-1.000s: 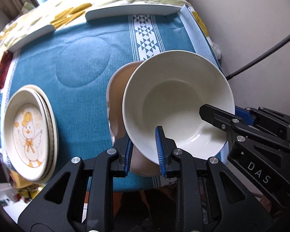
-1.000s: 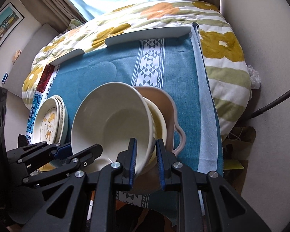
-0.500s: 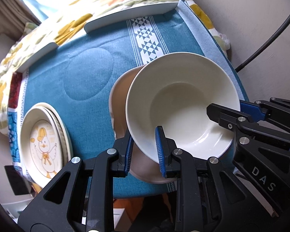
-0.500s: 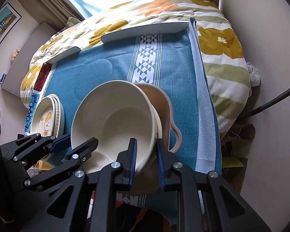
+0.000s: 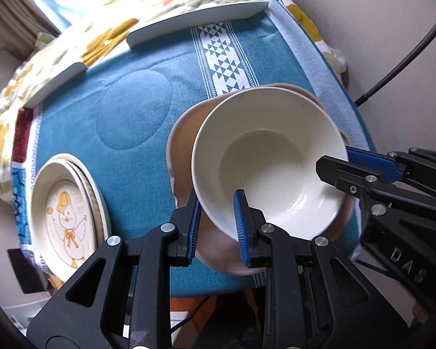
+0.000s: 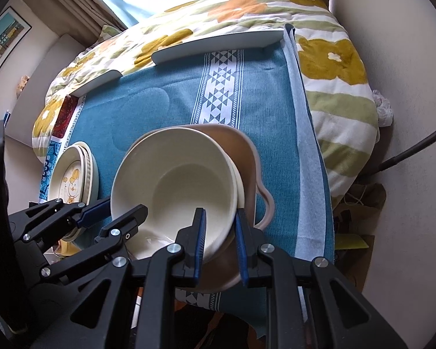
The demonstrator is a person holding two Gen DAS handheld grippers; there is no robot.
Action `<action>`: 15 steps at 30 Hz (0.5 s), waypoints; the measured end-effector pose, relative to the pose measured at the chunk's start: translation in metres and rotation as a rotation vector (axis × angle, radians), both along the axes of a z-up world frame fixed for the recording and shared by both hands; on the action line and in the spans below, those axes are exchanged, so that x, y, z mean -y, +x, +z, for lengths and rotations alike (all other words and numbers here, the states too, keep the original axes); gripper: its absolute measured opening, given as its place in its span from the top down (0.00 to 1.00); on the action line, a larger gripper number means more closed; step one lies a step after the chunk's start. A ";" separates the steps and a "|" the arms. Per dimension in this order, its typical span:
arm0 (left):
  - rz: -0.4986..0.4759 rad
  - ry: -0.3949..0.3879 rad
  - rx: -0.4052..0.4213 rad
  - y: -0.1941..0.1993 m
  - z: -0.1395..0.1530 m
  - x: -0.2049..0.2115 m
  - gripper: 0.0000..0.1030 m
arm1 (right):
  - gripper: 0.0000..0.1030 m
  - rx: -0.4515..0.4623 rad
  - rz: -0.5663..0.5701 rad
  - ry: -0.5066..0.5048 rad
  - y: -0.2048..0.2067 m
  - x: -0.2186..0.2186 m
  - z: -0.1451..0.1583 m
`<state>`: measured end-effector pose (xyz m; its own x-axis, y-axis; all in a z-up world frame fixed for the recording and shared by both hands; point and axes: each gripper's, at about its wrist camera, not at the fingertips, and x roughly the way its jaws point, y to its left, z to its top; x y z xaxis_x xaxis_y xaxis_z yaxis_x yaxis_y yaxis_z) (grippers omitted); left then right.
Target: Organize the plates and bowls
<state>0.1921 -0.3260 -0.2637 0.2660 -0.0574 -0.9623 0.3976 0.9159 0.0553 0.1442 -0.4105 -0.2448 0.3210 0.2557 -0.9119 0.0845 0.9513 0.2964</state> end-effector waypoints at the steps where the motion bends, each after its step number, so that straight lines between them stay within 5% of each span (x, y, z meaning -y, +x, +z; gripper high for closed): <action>1: 0.011 -0.010 0.009 0.000 0.006 -0.004 0.81 | 0.82 0.005 -0.006 0.006 -0.002 0.002 0.002; 7: 0.044 -0.099 0.093 0.001 0.054 -0.034 0.80 | 0.82 0.057 -0.017 0.054 -0.014 0.017 0.028; 9: 0.060 -0.106 0.121 0.001 0.069 -0.044 0.70 | 0.81 0.122 -0.009 0.072 -0.021 0.019 0.044; 10: 0.069 -0.103 0.137 0.002 0.077 -0.049 0.46 | 0.77 0.142 -0.010 0.067 -0.023 0.020 0.050; 11: 0.077 -0.098 0.160 0.002 0.084 -0.054 0.15 | 0.55 0.167 -0.013 0.054 -0.026 0.021 0.057; 12: 0.082 -0.096 0.187 0.002 0.090 -0.058 0.07 | 0.21 0.197 -0.018 0.040 -0.030 0.023 0.066; 13: 0.084 -0.105 0.231 -0.001 0.099 -0.064 0.04 | 0.06 0.219 -0.018 0.033 -0.032 0.022 0.071; 15: 0.065 -0.116 0.245 -0.004 0.106 -0.069 0.04 | 0.00 0.286 -0.006 0.003 -0.040 0.022 0.084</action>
<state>0.1880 -0.2569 -0.1573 0.4967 -0.1385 -0.8568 0.3254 0.9449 0.0358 0.1041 -0.4324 -0.1611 0.5669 0.2556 -0.7831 0.0023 0.9502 0.3117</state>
